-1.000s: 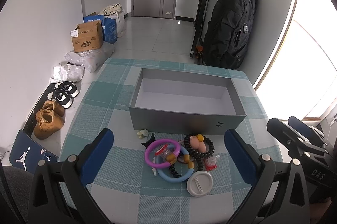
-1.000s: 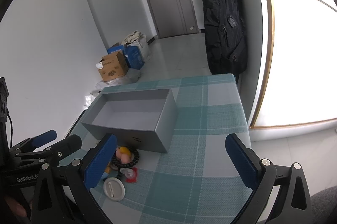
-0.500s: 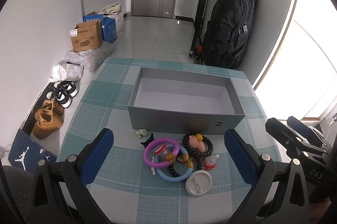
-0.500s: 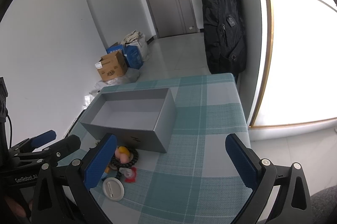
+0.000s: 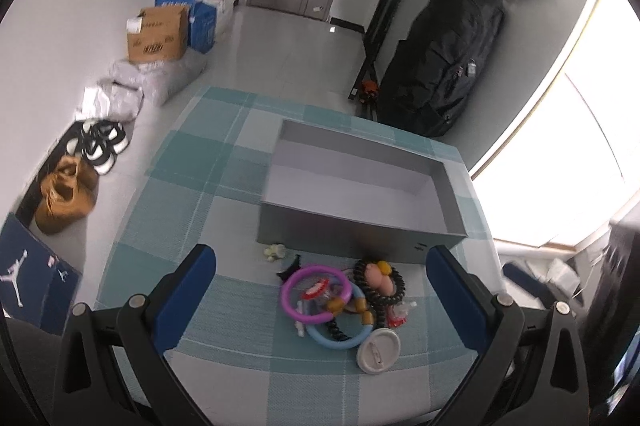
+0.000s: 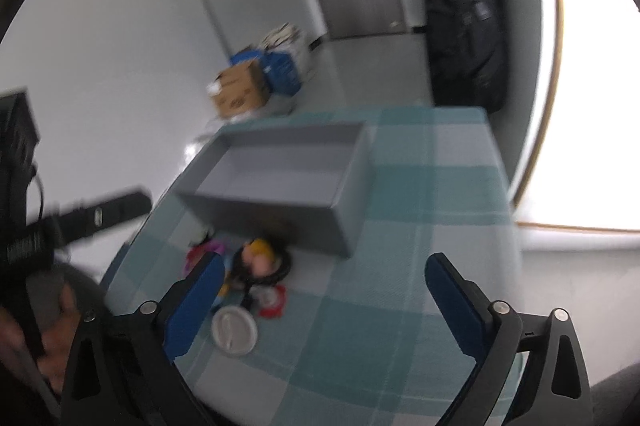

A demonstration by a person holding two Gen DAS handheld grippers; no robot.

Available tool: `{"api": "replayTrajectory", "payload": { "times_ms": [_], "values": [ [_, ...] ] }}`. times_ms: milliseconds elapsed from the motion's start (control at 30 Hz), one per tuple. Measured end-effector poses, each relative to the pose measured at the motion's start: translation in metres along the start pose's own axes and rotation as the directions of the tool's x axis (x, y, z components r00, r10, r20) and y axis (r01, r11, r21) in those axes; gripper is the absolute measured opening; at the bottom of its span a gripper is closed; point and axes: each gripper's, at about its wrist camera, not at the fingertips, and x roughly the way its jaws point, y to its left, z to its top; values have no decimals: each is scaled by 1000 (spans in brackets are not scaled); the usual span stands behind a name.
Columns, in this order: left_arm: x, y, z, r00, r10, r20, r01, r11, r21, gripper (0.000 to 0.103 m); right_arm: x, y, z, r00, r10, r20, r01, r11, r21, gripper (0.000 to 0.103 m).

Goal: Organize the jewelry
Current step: 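Move the left tool to the pink ring while the right tool reaches the white round badge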

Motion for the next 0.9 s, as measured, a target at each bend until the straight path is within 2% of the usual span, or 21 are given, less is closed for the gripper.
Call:
{"api": "replayTrajectory", "payload": {
  "times_ms": [167,333,500,633,733,767,900],
  "values": [
    [2,15,2,1000,-2,-28,0,998,-60,102,17,22,-14,992,64,-113,-72,995,-68,83],
    [4,23,2,998,12,-56,-17,996,-88,102,28,50,-30,980,88,-178,-115,982,-150,79],
    [2,34,5,998,12,-68,-21,992,-121,102,36,76,-45,978,34,-205,-88,962,-258,72],
    [3,44,7,997,14,-79,-25,989,-148,102,49,89,-51,976,-14,-218,-57,947,-315,54],
    [5,51,8,996,15,-90,-30,985,-170,102,54,94,-53,976,-51,-213,-27,937,-348,50],
    [5,52,8,996,15,-91,-31,984,-176,102,54,96,-53,976,-56,-211,-23,935,-354,42],
    [6,54,8,995,18,-97,-35,983,-179,102,58,99,-54,976,-55,-210,-24,933,-359,42]
  ]
}}
